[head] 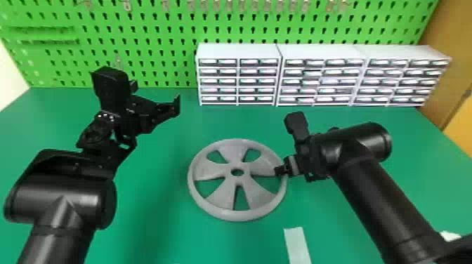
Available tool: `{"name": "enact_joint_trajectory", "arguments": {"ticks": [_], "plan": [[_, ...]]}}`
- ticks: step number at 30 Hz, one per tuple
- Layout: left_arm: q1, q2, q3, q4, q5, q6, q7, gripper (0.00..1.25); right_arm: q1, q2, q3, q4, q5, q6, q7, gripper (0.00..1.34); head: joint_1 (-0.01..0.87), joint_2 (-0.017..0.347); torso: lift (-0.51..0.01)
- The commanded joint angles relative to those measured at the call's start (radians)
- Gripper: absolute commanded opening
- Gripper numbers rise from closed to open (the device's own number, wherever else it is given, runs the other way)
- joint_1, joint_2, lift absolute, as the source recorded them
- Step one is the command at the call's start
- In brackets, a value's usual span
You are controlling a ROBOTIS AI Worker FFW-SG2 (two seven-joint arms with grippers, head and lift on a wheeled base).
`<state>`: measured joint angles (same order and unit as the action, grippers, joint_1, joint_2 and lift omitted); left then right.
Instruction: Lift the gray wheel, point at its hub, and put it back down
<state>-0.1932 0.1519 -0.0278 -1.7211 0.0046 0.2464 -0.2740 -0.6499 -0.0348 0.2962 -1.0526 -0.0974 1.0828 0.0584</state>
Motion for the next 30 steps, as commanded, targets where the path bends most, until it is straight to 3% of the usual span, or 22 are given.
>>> {"name": "enact_joint_trajectory", "arguments": {"ticks": [1,7,14,30], "plan": [[0.000,0.000,-0.001,0.000,-0.003,0.002,-0.002,1.16,0.007,0.001,-0.009,0.002,-0.002,-0.009,0.000,0.44,0.692,0.048,-0.088],[0.001,0.000,0.000,0.000,-0.005,0.004,-0.005,1.16,0.024,-0.001,-0.006,0.002,0.013,-0.055,-0.002,0.08,0.692,0.048,-0.088],[0.001,0.000,0.000,0.000,-0.006,0.007,-0.008,1.16,0.059,-0.007,0.001,-0.007,0.021,-0.172,-0.002,0.06,0.692,0.048,-0.088],[0.006,0.000,0.002,-0.005,-0.017,0.020,-0.019,1.16,0.069,-0.010,-0.020,-0.029,0.033,-0.248,-0.002,0.03,0.692,0.048,-0.088]]}}
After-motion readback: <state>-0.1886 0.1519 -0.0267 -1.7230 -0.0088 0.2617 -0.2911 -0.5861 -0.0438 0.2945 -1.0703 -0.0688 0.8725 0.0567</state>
